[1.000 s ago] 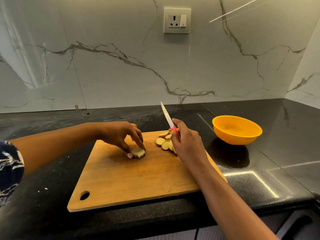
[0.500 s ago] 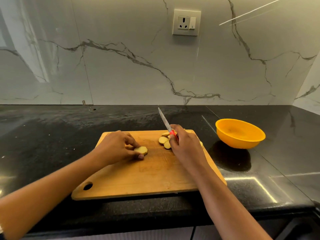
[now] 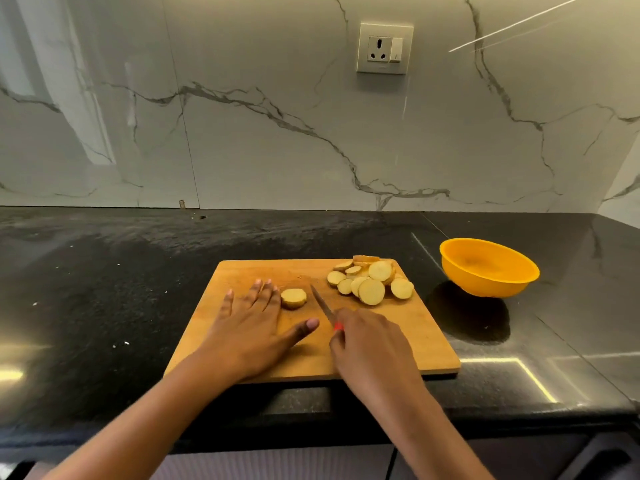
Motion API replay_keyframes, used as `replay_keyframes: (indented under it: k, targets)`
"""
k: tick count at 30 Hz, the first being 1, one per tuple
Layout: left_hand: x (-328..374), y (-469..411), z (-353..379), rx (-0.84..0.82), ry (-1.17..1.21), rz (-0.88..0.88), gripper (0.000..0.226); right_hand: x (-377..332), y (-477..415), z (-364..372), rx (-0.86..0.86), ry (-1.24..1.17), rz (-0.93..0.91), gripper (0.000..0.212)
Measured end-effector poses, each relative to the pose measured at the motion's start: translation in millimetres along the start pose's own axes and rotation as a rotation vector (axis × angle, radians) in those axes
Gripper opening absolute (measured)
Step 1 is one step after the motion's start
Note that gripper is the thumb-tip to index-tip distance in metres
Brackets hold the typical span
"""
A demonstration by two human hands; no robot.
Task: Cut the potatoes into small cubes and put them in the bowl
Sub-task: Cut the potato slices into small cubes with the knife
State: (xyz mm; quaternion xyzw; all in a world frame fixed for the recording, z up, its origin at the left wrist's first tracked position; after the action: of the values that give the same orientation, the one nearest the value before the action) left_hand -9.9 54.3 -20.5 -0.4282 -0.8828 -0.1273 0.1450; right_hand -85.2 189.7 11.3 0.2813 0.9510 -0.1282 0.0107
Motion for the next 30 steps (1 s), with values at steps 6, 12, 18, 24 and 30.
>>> replay_keyframes:
  k: [6,12,18,24,30]
  targets:
    - [1,-3,-8,-0.003,-0.007,-0.024,0.115,-8,-3,1,-0.018,0.048,-0.007,0.027]
    - [-1,-6,-5,-0.014,0.008,0.017,0.121,-13,-4,-2,-0.017,0.072,-0.005,0.028]
    - [-9,-9,-3,-0.054,0.016,0.109,0.133,-15,-3,-1,-0.015,0.073,-0.046,0.030]
    - [-18,-6,-15,-0.191,0.080,0.366,0.103,7,-5,-8,-0.006,0.041,0.005,0.028]
    - [-30,-5,-35,-0.358,-0.037,0.599,0.090,2,0,-7,0.028,0.029,-0.037,0.040]
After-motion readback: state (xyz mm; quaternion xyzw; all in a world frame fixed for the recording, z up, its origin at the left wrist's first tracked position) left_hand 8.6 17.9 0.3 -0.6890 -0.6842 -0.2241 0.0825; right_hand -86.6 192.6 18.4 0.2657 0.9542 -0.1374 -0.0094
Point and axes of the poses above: each hand's wrist, its own y-axis away from the middle knuckle, its own z-axis out of the palm, x = y × z, the point moved 5 cm from there along -y, towards the middle knuckle, and after that the axes turned 15 degrees about y, right-handed, at the moved point
